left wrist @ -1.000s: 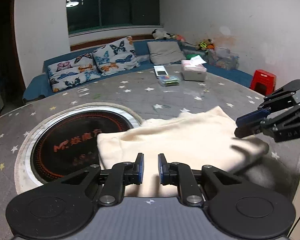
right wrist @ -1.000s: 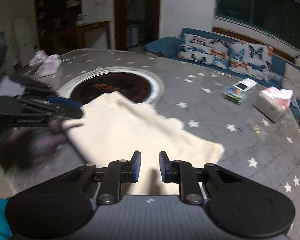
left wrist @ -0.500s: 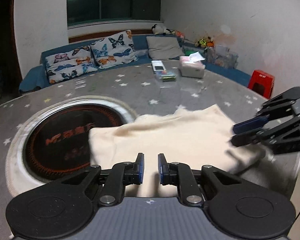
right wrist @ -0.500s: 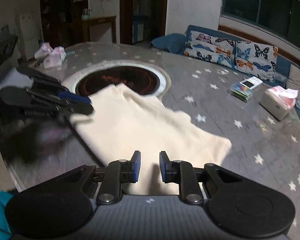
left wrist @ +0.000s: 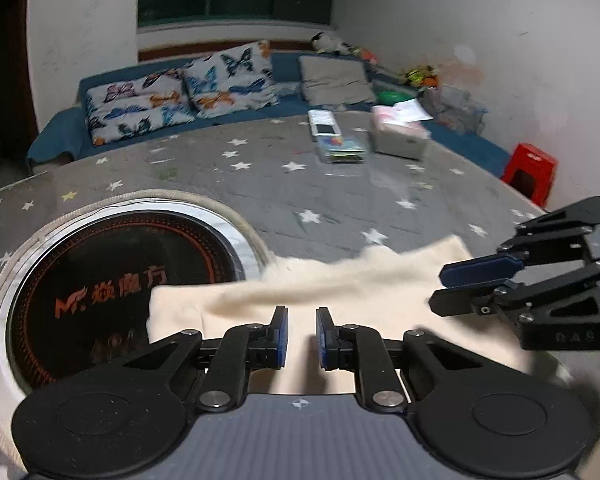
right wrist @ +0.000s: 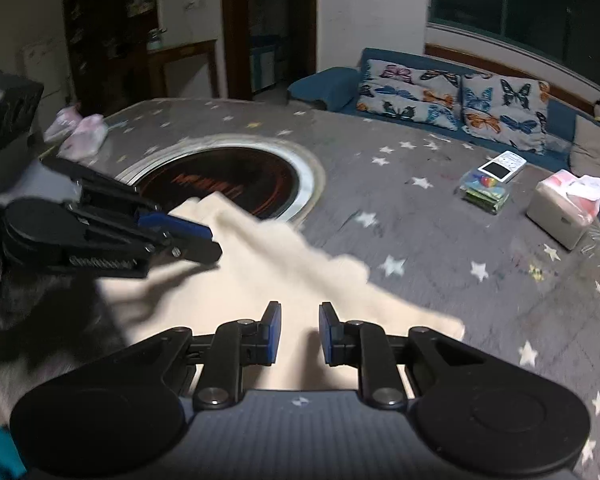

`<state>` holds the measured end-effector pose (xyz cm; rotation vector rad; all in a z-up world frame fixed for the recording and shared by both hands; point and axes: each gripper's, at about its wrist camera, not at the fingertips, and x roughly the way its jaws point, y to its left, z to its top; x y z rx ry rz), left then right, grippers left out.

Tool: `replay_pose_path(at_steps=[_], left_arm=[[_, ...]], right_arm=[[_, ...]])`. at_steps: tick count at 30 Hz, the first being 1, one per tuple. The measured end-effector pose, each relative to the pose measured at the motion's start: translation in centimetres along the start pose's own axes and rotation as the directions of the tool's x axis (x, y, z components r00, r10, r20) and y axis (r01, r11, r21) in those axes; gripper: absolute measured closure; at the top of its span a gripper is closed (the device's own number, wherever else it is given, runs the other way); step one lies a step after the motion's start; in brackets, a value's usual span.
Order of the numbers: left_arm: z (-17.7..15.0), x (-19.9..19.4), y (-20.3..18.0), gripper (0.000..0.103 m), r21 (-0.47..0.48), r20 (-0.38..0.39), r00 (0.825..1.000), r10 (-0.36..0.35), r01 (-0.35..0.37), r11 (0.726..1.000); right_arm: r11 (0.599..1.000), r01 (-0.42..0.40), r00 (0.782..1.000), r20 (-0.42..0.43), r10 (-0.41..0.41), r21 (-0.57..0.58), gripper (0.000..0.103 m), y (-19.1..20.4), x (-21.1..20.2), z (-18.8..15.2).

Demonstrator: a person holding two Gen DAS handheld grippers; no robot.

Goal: Fold clothes

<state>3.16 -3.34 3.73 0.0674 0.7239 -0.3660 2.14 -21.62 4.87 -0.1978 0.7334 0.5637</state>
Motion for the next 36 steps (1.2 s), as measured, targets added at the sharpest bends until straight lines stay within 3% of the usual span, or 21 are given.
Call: replay_pose_path(at_steps=[7, 12, 16, 21, 30, 36], left_arm=[[0.9, 3.1, 0.9, 0.087, -0.042, -0.039, 0.999, 0.017, -0.019, 0.999], [0.9, 2.9, 1.0, 0.087, -0.054, -0.038, 0.999, 0.019, -0.021, 0.998], [0.7, 2.0, 0.9, 0.085, -0.056, -0.021, 0.999, 0.035, -0.036, 0.998], [-0.6, -0.5, 1.6, 0.073, -0.075, 0.010, 0.998, 0.068, -0.067, 0.995], [-3.3, -4.9, 2.7, 0.073, -0.100, 0.060, 0.991, 0.124, -0.117, 0.988], [-5.2, -5.0, 2.9, 0.073, -0.110, 0.031, 0.989, 0.142, -0.137, 0.984]], right_arm=[[0.997, 0.023, 0.999, -0.042, -0.020, 0.068, 0.086, -1.8, 3.7, 0.5], [0.997, 0.026, 0.999, -0.033, -0.024, 0.076, 0.086, -1.7, 3.3, 0.3], [0.998, 0.032, 0.999, -0.021, -0.031, 0.054, 0.085, -0.9, 2.2, 0.4], [1.000, 0.019, 1.000, -0.008, -0.019, 0.018, 0.083, 0.7, 0.6, 0.3], [0.998, -0.021, 1.000, -0.006, 0.021, -0.059, 0.075, 4.2, -1.3, -1.6], [0.994, -0.021, 0.999, -0.033, 0.017, -0.107, 0.074, 6.0, -0.8, -3.5]])
